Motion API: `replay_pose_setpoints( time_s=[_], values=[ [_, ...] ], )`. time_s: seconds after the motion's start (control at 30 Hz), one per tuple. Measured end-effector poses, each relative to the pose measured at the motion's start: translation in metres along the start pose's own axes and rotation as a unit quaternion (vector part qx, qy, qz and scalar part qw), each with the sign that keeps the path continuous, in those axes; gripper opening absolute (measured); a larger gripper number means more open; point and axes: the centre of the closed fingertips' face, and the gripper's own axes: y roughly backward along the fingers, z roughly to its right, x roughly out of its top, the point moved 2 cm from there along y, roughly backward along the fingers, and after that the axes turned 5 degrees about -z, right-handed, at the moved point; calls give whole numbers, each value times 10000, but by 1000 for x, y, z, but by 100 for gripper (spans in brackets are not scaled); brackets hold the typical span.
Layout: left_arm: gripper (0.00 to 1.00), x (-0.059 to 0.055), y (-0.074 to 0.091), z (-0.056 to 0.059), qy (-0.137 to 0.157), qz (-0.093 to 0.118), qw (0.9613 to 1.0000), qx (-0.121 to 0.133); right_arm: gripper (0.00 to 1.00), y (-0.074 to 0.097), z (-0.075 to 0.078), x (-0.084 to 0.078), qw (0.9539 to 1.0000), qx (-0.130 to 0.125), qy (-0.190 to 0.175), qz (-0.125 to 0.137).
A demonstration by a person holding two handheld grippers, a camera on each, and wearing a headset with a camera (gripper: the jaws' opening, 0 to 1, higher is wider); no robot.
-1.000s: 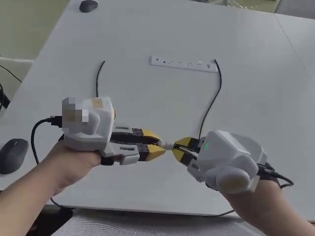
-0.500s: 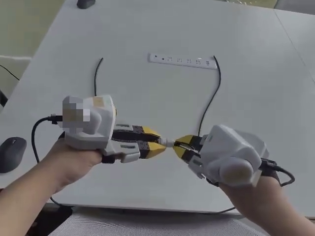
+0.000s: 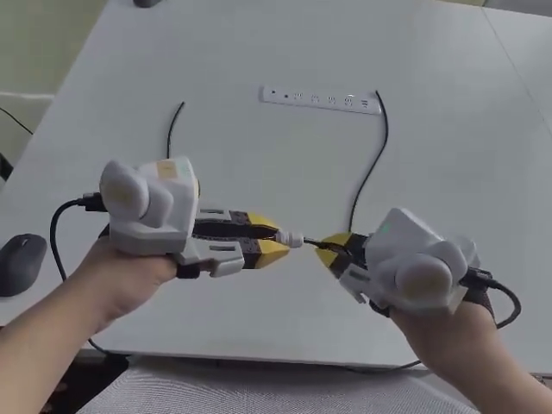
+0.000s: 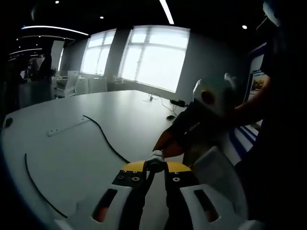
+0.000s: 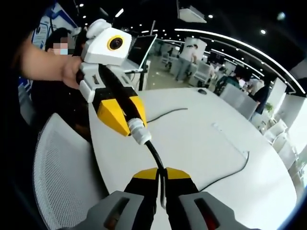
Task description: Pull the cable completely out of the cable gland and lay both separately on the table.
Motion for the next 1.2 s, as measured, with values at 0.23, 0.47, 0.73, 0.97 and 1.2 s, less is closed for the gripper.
replay_pose_setpoints(
  time_s=[0.23,0.47,0.73,0.97,1.2],
  values=[
    [14,0,1,5,21,19,10000,-32,0,-2,12,-25,9987,-132,-462,-191],
    [14,2,-2,12,0,32,10000,-92,0,-8,19,-47,9931,-263,-1059,-419],
    [14,2,-4,15,15,33,9999,-98,0,-11,17,-58,9828,-203,-1777,-463],
    [15,2,-4,13,-14,44,10000,8,0,-11,13,-60,9813,-156,-1871,-413],
    [15,5,0,8,2,78,10000,45,0,-8,12,-57,9854,-145,-1673,-274]
  ],
)
